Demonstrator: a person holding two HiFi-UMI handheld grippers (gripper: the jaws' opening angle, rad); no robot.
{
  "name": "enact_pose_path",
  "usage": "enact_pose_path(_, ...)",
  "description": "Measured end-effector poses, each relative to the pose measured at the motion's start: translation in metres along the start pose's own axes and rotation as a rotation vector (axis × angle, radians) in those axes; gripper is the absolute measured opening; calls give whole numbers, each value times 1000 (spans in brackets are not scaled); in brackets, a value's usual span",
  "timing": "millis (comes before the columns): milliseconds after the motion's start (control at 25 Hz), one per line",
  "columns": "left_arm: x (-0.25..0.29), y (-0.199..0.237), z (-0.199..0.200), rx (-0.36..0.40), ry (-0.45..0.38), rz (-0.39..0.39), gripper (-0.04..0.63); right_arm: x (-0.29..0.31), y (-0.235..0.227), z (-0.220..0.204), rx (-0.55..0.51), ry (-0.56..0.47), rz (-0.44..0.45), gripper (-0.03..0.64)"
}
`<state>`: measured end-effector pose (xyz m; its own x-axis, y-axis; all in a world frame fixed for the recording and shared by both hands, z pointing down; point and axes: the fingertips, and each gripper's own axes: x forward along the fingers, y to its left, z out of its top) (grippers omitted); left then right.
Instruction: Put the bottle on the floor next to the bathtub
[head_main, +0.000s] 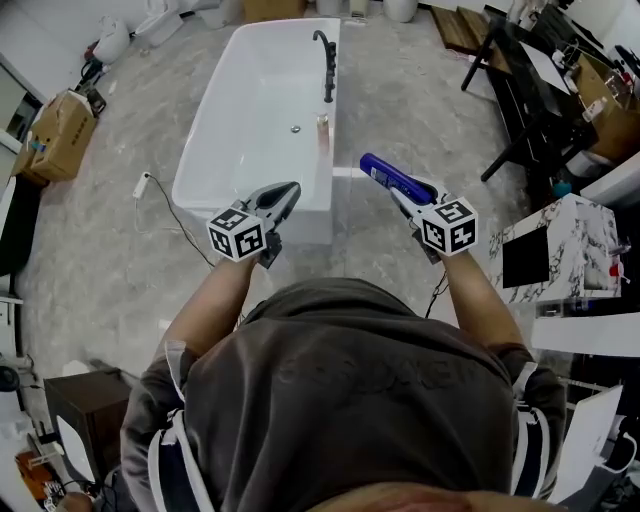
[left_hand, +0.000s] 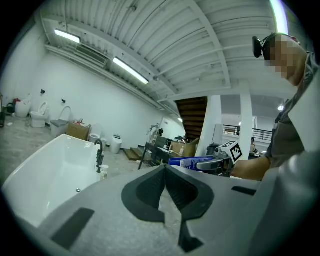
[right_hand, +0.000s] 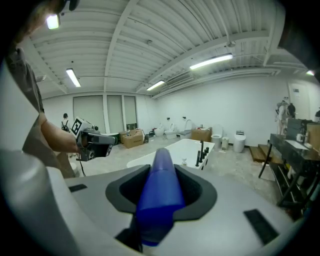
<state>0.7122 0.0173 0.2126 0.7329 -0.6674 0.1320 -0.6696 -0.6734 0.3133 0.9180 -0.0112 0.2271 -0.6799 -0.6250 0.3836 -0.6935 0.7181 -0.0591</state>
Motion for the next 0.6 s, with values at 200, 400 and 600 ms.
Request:
enact_pose_path(200,-11,10,5,-8,-1,10,8,25,14,1,-11,4,45,133)
enact_pose_path(400,-56,79,14,-40,-47,-6,8,85,58,16,-24,20,36,133)
enact_pose_path(600,-156,210,18,-37,-69,-67,8,199,141,48,-6,-4,-30,133)
